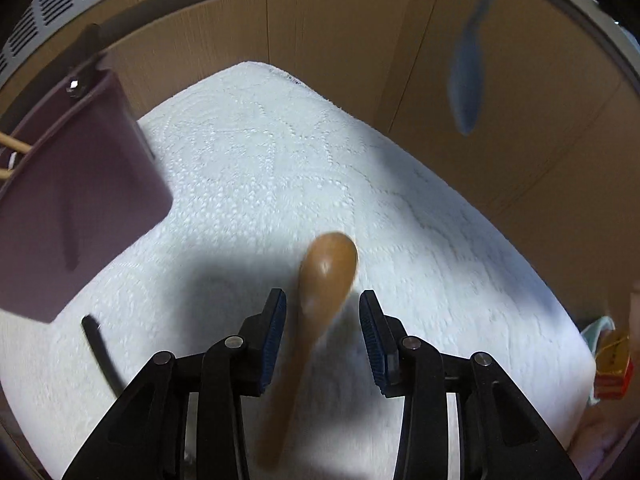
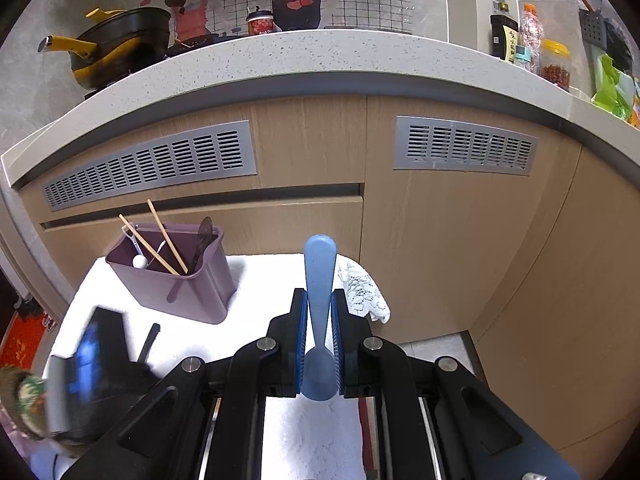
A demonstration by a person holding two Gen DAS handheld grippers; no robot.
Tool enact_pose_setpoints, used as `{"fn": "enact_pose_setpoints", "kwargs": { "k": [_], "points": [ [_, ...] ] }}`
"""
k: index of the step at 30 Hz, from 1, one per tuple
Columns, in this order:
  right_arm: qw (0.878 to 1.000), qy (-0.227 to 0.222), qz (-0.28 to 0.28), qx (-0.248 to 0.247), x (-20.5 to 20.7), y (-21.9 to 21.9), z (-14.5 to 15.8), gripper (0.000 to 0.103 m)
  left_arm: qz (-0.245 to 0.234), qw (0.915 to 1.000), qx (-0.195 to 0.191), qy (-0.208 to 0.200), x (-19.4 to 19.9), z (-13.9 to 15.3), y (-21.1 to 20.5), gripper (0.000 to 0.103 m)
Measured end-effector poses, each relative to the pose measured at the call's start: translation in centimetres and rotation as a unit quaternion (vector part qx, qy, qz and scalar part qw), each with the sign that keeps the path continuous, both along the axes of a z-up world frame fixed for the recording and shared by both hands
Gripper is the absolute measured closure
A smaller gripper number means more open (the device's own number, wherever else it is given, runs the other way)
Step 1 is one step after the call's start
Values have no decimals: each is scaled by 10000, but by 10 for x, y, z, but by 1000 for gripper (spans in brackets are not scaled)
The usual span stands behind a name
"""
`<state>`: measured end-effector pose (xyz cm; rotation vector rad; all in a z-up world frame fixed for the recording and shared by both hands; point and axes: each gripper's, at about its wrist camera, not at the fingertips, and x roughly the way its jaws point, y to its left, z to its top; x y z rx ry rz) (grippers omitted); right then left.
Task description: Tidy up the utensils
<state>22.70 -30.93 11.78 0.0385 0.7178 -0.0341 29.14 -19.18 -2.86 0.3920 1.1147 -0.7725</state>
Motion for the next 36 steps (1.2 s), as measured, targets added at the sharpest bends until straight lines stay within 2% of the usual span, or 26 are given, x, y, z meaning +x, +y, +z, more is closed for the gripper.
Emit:
{"fn": "enact_pose_setpoints", "kwargs": {
  "k": [4, 7, 10, 13, 14, 17, 18, 19, 23, 26, 28, 31, 33, 35, 36],
  "points": [
    [10000, -71, 2, -41, -8, -1, 5, 92, 76, 9998, 83, -151, -2, -1, -9, 64],
    [9998, -144, 43, -95, -11, 2, 8, 92, 230, 9992, 72, -304, -16, -2, 2, 70],
    [9997, -175, 125, -85, -12, 6, 11, 92, 550, 9973, -277, -410, -23, 12, 27, 70],
    [9996, -167, 227, -83, -14, 14, 12, 92, 972, 9901, -709, -716, -35, 39, 62, 70],
    [9995, -164, 273, -85, -15, 17, 12, 92, 1140, 9862, -835, -863, -39, 49, 73, 71],
    [9990, -161, 402, -57, -18, 29, 13, 92, 1778, 9665, -1086, -1496, -54, 84, 112, 73],
    [9988, -157, 457, -22, -20, 33, 14, 92, 1982, 9576, -1265, -1663, -59, 99, 129, 76],
    [9986, -156, 512, 3, -20, 38, 14, 92, 2113, 9517, -1396, -1739, -61, 108, 141, 84],
    [9971, -241, 712, 72, -17, 60, 20, 92, 2513, 9299, -1671, -2105, -51, 140, 175, 86],
    [9960, -384, 803, 90, -11, 75, 32, 92, 2643, 9188, -1868, -2261, -40, 157, 194, 90],
    [9953, -440, 857, 102, -6, 81, 37, 92, 2673, 9165, -1954, -2244, -19, 159, 198, 90],
    [9949, -413, 923, 38, -1, 88, 39, 92, 2810, 9152, -1836, -2228, -10, 153, 212, 89],
    [9950, -320, 947, 8, 1, 90, 34, 92, 2877, 9222, -1681, -1962, 1, 137, 220, 87],
    [9958, -191, 897, 9, 4, 88, 27, 92, 3050, 9259, -1553, -1599, 9, 114, 235, 72],
    [9960, -141, 885, 22, 5, 87, 23, 92, 3132, 9262, -1515, -1455, 14, 103, 240, 71]
  ]
}}
